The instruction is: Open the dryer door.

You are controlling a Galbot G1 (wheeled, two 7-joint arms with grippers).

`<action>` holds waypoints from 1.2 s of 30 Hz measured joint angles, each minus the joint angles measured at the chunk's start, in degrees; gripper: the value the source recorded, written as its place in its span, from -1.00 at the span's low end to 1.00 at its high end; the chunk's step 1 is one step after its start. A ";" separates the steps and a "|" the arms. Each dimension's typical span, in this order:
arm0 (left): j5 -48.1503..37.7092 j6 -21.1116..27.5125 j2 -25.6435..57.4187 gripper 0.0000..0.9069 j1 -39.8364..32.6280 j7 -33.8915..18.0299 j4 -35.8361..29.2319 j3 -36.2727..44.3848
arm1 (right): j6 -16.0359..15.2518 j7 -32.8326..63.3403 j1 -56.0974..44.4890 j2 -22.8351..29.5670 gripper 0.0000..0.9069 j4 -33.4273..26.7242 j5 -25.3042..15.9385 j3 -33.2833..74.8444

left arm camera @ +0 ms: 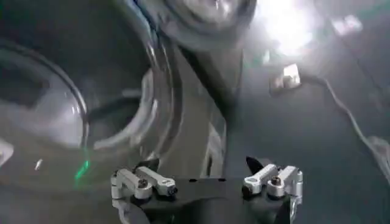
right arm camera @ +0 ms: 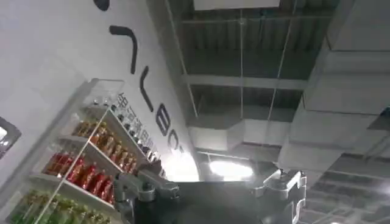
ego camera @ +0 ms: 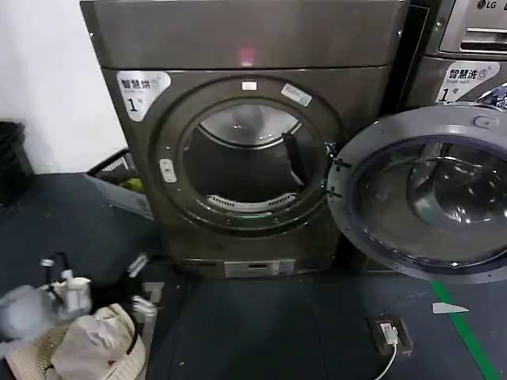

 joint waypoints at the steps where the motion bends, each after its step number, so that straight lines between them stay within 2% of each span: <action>1: 1.20 0.12 1.14 1.00 0.37 0.67 0.18 -0.07 | 0.01 -0.06 -0.05 -0.29 1.00 -0.30 0.09 0.19; 9: 8.72 -0.82 11.08 1.00 1.36 6.66 2.00 1.01 | -0.06 -1.00 0.75 -1.44 1.00 -1.73 0.01 -0.44; 13: 11.76 -1.76 14.19 1.00 1.44 7.57 3.51 2.00 | -0.20 -1.16 1.52 -1.89 1.00 -2.07 -0.55 -0.99; 18: 15.34 -2.56 16.33 1.00 1.62 7.63 6.45 3.78 | -0.05 -1.32 2.03 -1.48 1.00 -2.32 -2.21 -1.66; 29: 23.02 -1.66 17.91 1.00 1.22 10.04 12.52 4.69 | -0.08 -1.49 2.73 -0.91 1.00 -1.90 -2.94 -2.38; 36: 21.62 -0.98 18.11 1.00 1.33 10.13 12.67 4.66 | -0.09 -1.67 2.29 -0.90 1.00 -1.64 -2.80 -2.01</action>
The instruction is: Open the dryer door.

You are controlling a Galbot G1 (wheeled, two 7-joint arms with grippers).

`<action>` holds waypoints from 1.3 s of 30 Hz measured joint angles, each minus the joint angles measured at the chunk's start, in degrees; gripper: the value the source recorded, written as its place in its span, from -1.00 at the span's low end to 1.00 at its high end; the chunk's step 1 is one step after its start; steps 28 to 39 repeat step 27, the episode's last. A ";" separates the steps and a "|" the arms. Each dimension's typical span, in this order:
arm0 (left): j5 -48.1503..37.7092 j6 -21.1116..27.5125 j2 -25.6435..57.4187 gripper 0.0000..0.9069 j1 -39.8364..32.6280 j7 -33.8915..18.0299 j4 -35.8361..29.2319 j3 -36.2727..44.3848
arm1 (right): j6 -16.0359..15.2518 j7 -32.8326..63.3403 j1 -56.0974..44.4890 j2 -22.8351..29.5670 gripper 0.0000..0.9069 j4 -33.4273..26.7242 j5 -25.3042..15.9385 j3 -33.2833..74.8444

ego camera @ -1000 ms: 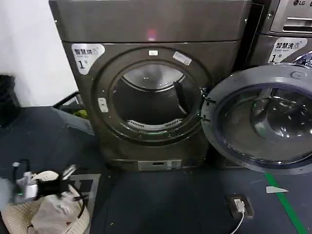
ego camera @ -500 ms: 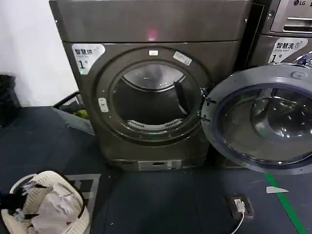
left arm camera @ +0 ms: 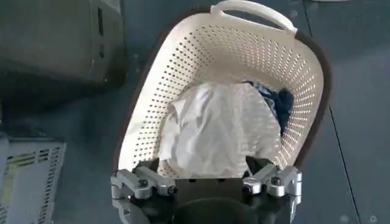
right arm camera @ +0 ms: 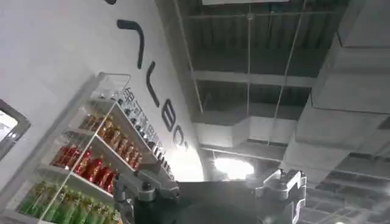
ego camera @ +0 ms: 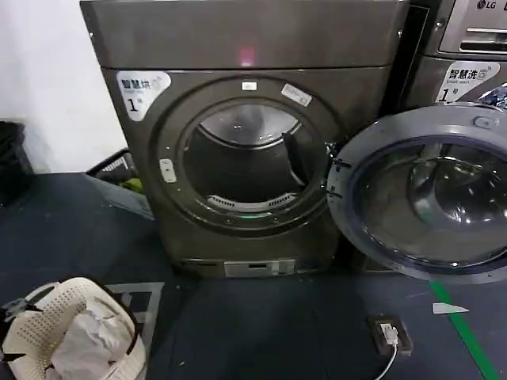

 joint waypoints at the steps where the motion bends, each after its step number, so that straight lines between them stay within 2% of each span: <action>1: -0.21 -0.01 -0.01 1.00 0.00 0.04 0.06 -0.02 | 0.02 -0.01 -0.15 0.03 1.00 0.01 0.05 0.17; 12: -3.30 0.19 -1.38 1.00 0.25 1.40 0.22 -1.63 | 0.30 -0.18 -1.48 1.04 1.00 1.18 0.39 1.08; 20: -2.93 1.66 -1.61 1.00 2.07 2.42 -0.84 -4.69 | 0.41 -0.18 -1.91 1.15 1.00 0.94 0.47 1.73; 39: -2.24 1.76 -1.39 1.00 2.17 3.22 -0.94 -5.25 | 0.46 -0.18 -2.13 1.37 1.00 1.10 0.48 1.99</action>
